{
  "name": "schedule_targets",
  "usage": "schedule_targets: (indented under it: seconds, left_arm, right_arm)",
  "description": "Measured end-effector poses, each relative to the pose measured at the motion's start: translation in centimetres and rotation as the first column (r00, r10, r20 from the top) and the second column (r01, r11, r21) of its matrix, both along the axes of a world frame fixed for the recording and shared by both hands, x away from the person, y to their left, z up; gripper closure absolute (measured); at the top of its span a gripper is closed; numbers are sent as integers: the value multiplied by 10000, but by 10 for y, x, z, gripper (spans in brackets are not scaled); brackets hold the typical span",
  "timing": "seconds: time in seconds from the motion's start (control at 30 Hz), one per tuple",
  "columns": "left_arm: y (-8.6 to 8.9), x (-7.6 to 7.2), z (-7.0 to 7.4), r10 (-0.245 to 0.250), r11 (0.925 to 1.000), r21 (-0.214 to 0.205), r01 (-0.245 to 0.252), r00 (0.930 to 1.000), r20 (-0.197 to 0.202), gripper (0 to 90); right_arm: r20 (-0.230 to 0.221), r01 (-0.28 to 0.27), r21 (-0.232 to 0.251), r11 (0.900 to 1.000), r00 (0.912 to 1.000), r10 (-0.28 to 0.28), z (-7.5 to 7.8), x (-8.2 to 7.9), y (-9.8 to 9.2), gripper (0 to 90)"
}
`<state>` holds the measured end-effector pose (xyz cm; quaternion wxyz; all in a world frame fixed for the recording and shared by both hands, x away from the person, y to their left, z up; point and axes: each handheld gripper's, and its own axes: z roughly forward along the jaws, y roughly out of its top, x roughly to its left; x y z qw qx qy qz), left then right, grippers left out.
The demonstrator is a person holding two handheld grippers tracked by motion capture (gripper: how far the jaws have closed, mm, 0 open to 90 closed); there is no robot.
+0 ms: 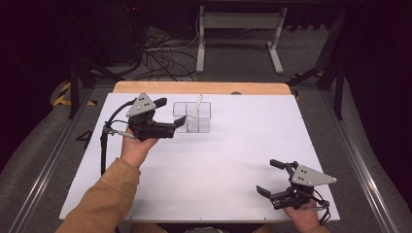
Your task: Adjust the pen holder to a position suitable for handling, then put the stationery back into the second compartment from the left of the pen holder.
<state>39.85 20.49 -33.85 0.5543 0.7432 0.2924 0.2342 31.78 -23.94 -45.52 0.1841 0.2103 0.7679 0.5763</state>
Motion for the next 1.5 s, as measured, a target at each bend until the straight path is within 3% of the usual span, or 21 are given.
schedule_targets:
  seconds: [0.37, 0.67, 0.87, 1.07, 1.5]
  left_arm:
    - [24, -27, -17, -199, 9998, -1, 199, 9991, -381, 87]
    - [37, -50, -35, -393, 9992, 111, 395, 9990, -220, 64]
    - [46, -63, -49, -341, 9994, 100, 345, 9988, -349, 61]
    - [56, -74, -65, -220, 9993, 294, 227, 9995, -238, 60]
    - [72, -95, -100, -312, 9994, 136, 322, 9973, -660, 53]
  right_arm:
    - [-9, -16, -83, 10000, 10000, 16, 0, 0, 1, 27]
    - [-30, 6, -122, 9999, 10000, -6, 1, -1, 2, 26]
    - [-27, 11, -154, 9999, 10000, -11, 1, -1, 2, 26]
    - [-43, -40, -172, 9998, 10000, 39, 0, 0, 3, 26]
    - [-93, -32, -186, 9998, 10000, 30, -1, 0, 3, 26]
